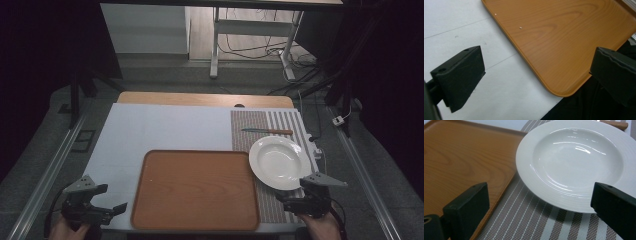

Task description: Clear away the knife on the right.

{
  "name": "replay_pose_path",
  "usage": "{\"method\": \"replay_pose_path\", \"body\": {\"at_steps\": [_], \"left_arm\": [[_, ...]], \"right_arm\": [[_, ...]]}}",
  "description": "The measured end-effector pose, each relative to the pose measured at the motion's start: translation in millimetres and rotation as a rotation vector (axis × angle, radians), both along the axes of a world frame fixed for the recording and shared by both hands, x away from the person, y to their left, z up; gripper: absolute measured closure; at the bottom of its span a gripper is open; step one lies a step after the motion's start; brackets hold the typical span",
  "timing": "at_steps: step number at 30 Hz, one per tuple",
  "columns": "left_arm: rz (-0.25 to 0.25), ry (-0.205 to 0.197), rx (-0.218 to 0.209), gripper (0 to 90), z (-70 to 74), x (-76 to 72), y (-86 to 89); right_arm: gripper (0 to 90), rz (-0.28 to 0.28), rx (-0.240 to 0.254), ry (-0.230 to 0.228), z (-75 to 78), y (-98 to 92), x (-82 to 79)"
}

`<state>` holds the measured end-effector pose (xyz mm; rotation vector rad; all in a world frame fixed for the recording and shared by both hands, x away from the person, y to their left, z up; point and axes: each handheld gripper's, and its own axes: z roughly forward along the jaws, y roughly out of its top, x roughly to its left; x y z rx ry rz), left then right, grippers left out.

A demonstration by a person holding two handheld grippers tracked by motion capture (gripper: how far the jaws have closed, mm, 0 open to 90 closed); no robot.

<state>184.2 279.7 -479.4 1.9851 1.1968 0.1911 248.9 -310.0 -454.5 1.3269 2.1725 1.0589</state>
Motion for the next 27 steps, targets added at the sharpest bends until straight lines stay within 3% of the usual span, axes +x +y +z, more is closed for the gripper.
{"method": "replay_pose_path", "body": {"at_steps": [5, 13, 27], "left_arm": [[0.013, -0.018, -0.011, 0.0, 0.5, -0.4, 1.1], [-0.006, -0.005, 0.006, 0.0, -0.2, 1.3, -1.7], [-0.027, 0.006, 0.022, 0.4, -0.7, 2.5, -4.3]], "right_arm": [[1.5, 0.018, -0.019, 0.025, -1.0, 2.1, 1.5], [1.6, 0.043, -0.044, 0.057, -2.4, 5.2, 3.4], [1.5, 0.036, -0.064, 0.052, -2.2, 6.8, 2.6]]}}
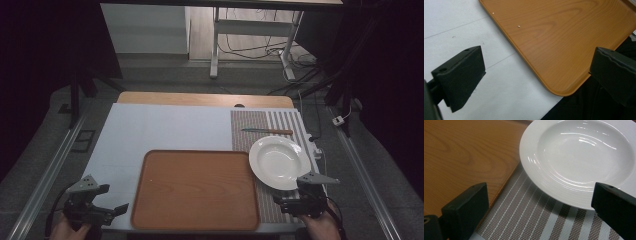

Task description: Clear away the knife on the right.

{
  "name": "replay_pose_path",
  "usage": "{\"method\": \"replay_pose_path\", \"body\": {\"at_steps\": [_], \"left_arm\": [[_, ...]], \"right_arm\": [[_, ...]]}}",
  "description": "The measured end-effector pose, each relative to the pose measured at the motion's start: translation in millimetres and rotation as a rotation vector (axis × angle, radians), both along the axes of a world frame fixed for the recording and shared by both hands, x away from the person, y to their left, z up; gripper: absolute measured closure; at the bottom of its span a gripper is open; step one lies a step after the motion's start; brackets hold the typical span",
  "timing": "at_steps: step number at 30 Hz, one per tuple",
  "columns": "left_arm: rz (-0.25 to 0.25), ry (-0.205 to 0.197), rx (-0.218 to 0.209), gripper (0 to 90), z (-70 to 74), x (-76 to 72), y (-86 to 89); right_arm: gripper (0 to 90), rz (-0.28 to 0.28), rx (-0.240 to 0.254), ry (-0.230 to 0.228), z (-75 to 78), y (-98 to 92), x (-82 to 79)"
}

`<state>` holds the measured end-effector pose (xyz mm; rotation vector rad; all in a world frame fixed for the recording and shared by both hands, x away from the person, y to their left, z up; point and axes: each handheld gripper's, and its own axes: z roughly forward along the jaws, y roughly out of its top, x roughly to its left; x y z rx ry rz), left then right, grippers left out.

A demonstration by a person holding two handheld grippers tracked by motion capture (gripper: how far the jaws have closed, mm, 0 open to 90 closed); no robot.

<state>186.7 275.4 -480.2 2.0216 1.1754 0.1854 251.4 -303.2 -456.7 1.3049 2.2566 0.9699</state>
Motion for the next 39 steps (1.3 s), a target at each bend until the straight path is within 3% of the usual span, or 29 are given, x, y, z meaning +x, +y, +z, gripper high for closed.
{"method": "replay_pose_path", "body": {"at_steps": [6, 12, 32, 39], "left_arm": [[-0.003, -0.001, 0.005, 0.5, 0.0, -0.2, -0.7], [0.000, 0.000, 0.003, 0.5, -0.3, -0.1, -0.7], [-0.001, 0.004, 0.013, 0.7, -0.3, 0.4, -1.1], [-0.001, 0.004, 0.013, 0.7, -0.4, 0.4, -1.0]], "right_arm": [[1.2, -0.004, -0.015, -0.011, 0.7, 1.2, -0.9], [0.6, -0.011, -0.017, -0.056, 6.6, 4.1, 0.6], [0.5, 0.026, -0.036, -0.078, 5.5, 13.5, 15.2], [0.5, 0.051, -0.011, -0.064, 4.9, 19.4, 26.3]]}}
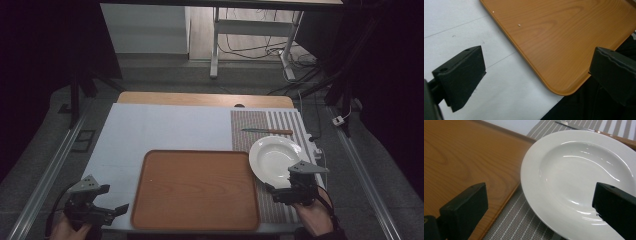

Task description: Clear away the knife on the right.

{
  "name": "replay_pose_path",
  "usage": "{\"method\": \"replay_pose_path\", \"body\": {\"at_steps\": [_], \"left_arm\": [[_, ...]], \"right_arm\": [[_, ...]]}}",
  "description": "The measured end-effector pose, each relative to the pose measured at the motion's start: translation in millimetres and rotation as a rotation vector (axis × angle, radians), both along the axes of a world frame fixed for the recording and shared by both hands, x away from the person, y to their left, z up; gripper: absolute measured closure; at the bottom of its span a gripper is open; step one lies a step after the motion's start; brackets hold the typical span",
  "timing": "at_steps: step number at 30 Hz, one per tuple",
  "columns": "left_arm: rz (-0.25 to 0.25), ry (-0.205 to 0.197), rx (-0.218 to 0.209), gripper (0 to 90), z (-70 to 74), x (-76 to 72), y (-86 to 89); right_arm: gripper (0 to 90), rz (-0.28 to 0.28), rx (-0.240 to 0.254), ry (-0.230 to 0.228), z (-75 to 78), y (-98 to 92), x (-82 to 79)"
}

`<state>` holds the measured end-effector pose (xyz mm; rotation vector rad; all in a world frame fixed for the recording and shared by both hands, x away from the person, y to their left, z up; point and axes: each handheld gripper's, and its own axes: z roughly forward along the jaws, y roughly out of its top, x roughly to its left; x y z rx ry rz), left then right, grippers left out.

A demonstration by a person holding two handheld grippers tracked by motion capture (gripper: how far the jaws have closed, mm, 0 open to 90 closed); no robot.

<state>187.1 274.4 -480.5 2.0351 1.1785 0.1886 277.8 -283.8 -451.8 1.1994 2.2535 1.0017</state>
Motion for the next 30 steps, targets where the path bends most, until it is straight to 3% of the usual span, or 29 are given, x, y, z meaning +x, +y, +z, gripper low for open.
{"method": "replay_pose_path", "body": {"at_steps": [11, 30], "left_arm": [[-0.001, -0.001, 0.004, 0.7, 0.1, -0.2, -0.3], [0.000, -0.001, 0.008, 0.7, 0.1, -0.1, -0.4]], "right_arm": [[0.6, 0.003, 0.007, 0.009, -1.2, 1.6, 12.0], [0.6, -0.019, -0.015, 0.044, -3.3, 6.2, 52.7]]}}
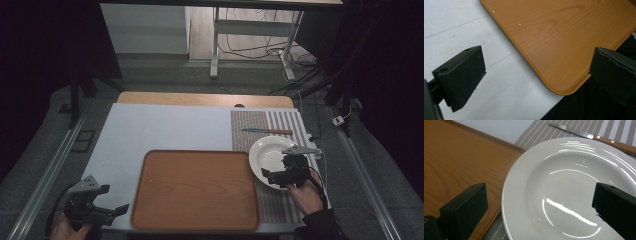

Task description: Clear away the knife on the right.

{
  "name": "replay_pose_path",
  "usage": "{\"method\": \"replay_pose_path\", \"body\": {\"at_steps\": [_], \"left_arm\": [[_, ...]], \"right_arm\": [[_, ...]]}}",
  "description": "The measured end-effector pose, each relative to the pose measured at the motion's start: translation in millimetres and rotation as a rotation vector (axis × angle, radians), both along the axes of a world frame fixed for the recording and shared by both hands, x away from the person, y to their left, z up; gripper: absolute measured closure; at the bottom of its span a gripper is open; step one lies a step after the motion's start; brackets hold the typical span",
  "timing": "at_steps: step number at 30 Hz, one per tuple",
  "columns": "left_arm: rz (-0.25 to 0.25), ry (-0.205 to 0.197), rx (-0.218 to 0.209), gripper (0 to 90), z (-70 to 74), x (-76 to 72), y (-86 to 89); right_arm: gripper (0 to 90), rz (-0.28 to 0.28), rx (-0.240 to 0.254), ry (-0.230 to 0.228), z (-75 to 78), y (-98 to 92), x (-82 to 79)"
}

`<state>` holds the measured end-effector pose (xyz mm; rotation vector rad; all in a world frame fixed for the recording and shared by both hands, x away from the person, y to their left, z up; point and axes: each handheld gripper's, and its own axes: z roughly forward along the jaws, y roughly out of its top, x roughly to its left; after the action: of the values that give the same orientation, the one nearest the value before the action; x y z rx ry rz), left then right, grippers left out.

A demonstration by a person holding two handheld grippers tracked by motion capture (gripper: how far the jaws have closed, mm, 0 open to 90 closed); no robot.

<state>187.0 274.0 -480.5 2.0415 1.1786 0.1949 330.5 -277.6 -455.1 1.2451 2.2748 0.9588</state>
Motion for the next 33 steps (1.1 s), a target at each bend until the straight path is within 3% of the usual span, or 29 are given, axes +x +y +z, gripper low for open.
{"method": "replay_pose_path", "body": {"at_steps": [8, 14, 18, 25, 33], "left_arm": [[0.003, 0.001, -0.003, 0.7, -0.2, 0.2, -0.1], [0.002, 0.003, 0.001, 0.7, -0.1, 0.3, -0.4], [0.002, 0.004, 0.001, 0.7, -0.1, 0.3, -0.4], [0.002, 0.005, 0.000, 0.7, -0.2, 0.3, -0.4], [0.002, 0.005, 0.001, 0.7, -0.2, 0.5, -0.4]], "right_arm": [[0.8, -0.039, -0.011, 0.004, -1.7, -3.4, 19.4], [0.7, -0.056, -0.047, 0.008, -5.7, -1.7, 33.5], [0.7, -0.061, -0.029, -0.007, -3.7, 0.2, 46.6], [0.7, -0.077, -0.022, 0.007, -4.6, 1.6, 63.0], [0.3, -0.100, -0.037, 0.014, -7.9, 0.5, 83.5]]}}
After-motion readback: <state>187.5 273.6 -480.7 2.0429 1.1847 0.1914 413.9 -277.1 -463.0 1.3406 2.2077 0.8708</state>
